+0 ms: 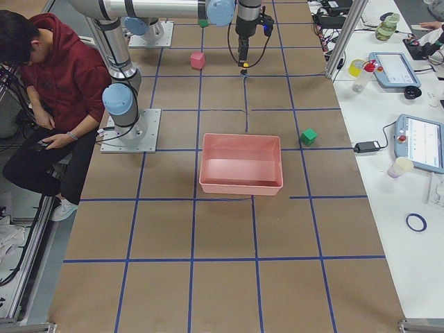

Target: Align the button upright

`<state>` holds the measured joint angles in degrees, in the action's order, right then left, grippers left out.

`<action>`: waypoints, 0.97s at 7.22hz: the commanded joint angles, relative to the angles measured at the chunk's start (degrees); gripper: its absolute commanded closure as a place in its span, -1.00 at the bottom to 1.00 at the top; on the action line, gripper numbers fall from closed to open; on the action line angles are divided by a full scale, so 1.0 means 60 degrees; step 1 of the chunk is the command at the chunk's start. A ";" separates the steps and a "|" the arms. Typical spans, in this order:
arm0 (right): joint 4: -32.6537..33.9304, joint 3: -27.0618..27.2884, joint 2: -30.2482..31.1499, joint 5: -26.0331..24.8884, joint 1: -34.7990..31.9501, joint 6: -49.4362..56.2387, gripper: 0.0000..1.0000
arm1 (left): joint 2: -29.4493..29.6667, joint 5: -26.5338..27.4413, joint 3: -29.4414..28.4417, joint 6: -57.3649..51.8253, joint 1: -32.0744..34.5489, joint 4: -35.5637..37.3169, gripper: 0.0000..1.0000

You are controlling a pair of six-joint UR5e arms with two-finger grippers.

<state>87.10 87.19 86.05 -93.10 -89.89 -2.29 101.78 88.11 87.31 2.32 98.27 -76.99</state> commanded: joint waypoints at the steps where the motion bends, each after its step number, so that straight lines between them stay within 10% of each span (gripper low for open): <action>1: -0.0015 0.0015 0.0000 -0.0054 -0.0004 0.0001 -1.00 | -0.1285 0.0183 0.1001 -0.2086 -0.0234 0.1369 -1.00; 7: -0.0203 0.0015 0.0014 0.0033 -0.0004 -0.0409 -1.00 | -0.2167 0.0270 0.0832 -0.2379 -0.1144 0.0216 -1.00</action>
<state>86.71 87.33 86.07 -92.95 -89.97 -3.85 89.27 89.04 93.82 -11.54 91.76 -70.21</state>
